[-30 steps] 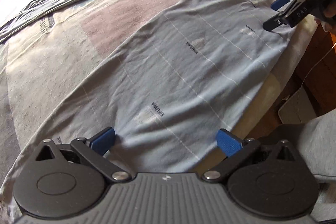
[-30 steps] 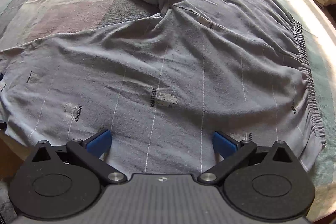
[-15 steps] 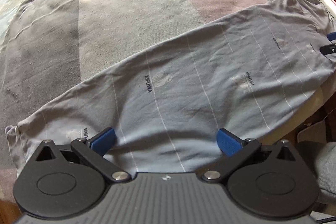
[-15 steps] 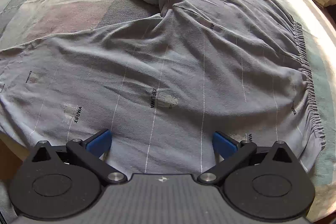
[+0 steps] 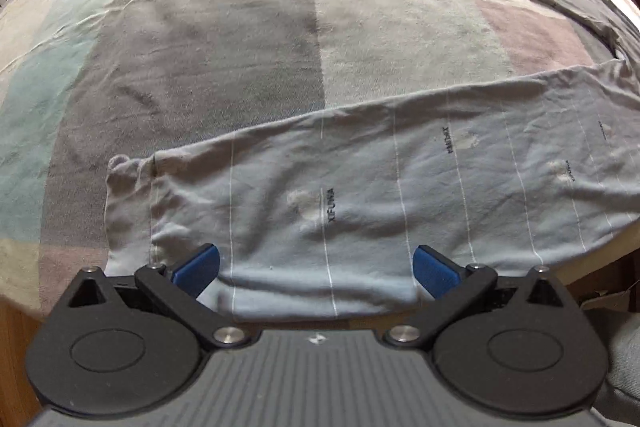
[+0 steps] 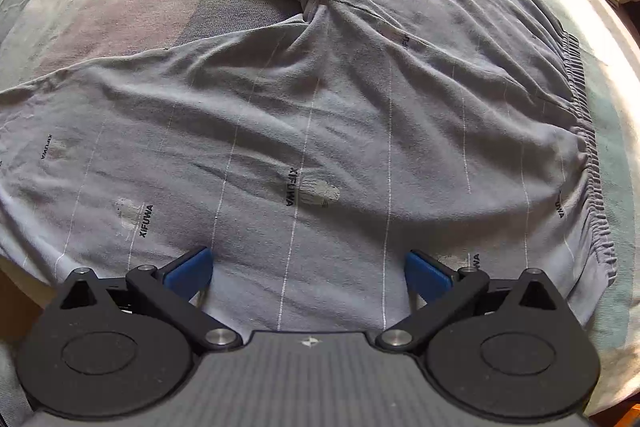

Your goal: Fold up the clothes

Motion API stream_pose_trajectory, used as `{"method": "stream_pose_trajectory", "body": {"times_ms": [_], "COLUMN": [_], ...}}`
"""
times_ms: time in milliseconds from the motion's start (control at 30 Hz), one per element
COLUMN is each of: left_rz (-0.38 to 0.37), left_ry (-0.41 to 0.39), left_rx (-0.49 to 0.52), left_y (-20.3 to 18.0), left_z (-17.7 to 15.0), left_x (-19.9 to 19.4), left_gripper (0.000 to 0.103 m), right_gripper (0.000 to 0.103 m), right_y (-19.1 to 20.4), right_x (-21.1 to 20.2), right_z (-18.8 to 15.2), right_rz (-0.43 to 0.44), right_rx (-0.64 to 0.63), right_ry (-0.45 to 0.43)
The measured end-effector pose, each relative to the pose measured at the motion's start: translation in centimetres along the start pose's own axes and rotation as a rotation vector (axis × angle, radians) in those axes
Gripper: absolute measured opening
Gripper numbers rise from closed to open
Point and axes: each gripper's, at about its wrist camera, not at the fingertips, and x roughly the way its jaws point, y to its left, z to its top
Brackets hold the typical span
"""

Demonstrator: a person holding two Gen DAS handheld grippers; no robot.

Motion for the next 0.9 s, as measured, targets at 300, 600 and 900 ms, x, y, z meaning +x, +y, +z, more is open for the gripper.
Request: {"method": "stream_pose_trajectory", "body": {"times_ms": [300, 600, 900], "left_rz": [0.024, 0.033, 0.067], "left_ry": [0.006, -0.079, -0.093], "left_rx": [-0.075, -0.045, -0.023], "left_y": [3.4, 5.2, 5.4], "left_z": [-0.5, 1.8, 2.8], "left_x": [-0.2, 1.9, 0.3], "left_gripper": [0.102, 0.103, 0.102], "right_gripper": [0.103, 0.103, 0.103], "right_y": [0.1, 0.2, 0.2], "right_x": [0.2, 0.2, 0.1], "right_z": [0.4, 0.4, 0.2], "right_rz": [-0.012, -0.022, -0.031], "right_rx": [0.018, 0.03, 0.045], "right_ry": [0.022, 0.019, 0.015]}}
